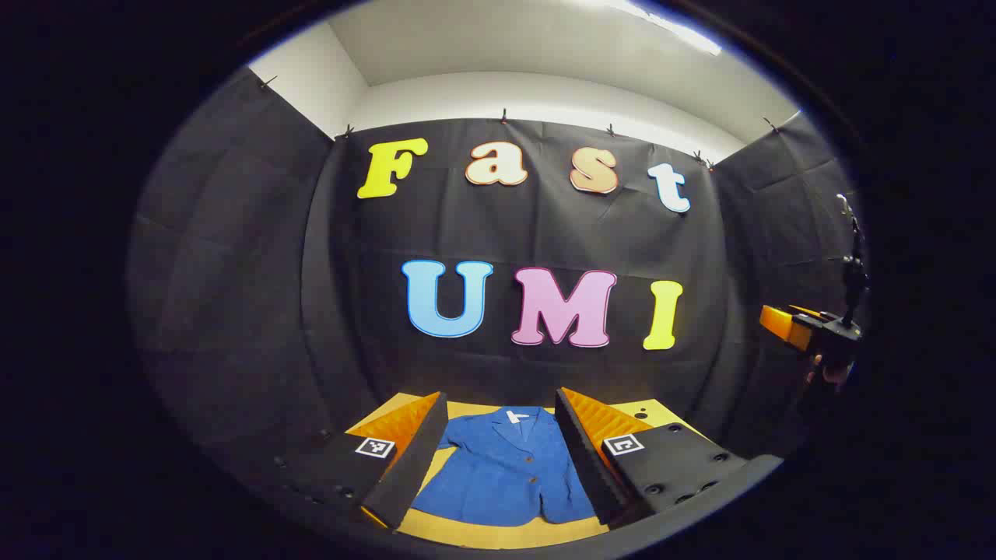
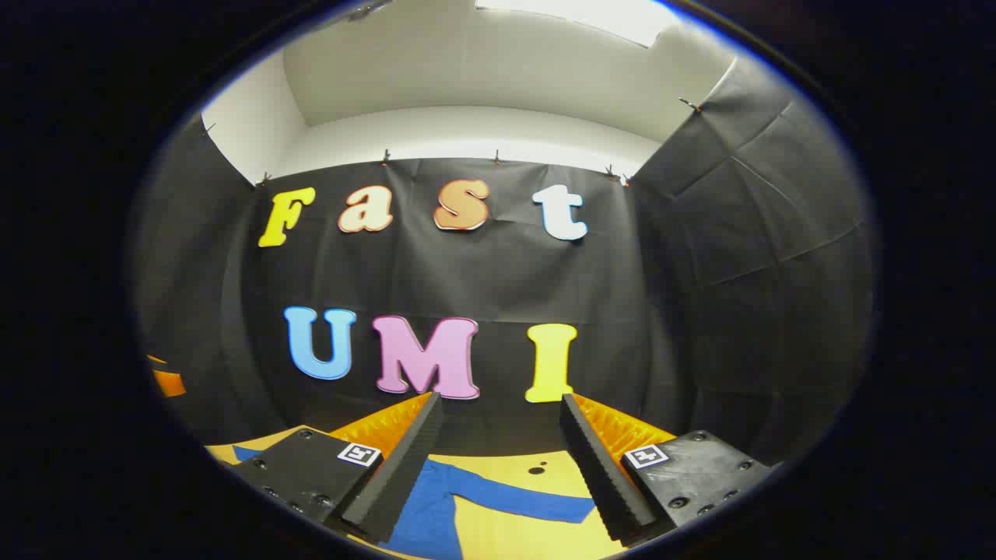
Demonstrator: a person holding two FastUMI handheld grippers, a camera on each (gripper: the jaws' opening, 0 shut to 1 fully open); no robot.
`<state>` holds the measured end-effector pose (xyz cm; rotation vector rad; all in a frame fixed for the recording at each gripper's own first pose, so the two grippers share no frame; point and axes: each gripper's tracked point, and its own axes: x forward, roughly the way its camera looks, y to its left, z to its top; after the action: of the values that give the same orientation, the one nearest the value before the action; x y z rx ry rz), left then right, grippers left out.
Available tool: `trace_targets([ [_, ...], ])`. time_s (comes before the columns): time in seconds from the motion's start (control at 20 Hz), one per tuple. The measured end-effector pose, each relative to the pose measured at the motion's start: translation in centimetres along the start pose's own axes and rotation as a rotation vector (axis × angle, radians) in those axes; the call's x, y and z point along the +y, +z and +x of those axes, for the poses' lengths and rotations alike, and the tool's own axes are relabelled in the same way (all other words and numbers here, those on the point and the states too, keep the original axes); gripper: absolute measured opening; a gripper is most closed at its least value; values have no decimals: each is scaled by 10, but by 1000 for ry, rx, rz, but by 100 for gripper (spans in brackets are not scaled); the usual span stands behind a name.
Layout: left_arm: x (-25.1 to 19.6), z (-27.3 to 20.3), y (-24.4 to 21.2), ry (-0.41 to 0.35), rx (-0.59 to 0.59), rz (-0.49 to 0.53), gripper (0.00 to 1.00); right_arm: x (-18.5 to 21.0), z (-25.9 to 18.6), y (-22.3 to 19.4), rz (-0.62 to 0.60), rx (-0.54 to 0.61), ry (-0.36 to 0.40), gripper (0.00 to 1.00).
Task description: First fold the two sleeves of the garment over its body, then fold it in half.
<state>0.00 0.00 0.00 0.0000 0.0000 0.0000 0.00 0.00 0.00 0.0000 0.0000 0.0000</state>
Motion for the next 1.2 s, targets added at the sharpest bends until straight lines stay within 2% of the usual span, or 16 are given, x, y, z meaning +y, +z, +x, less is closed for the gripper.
trace_targets([
  [0.05,8,6,6,14,-8,-3,80,11,4,-4,1,4,17,93],
  [0.1,15,14,10,26,-14,-3,80,21,8,-9,3,10,34,93],
  [0.15,19,23,14,34,-20,4,80,27,11,-15,3,15,30,97],
  [0.35,26,61,30,114,-68,11,80,48,29,-25,43,4,22,97],
  [0.4,23,68,30,123,-77,8,80,54,35,-29,53,9,29,93],
  [0.45,16,74,33,107,-96,14,80,59,38,-31,59,10,28,98],
  [0.6,6,90,29,45,-90,49,80,71,41,-34,58,35,1,97],
  [0.7,10,98,30,6,-95,23,80,79,38,-26,36,16,-30,97],
  [0.9,45,104,20,-23,-68,-30,80,112,25,-8,15,-15,-85,97],
  [1.2,81,84,6,-105,-52,20,80,168,2,-4,-3,-8,-109,97],
])
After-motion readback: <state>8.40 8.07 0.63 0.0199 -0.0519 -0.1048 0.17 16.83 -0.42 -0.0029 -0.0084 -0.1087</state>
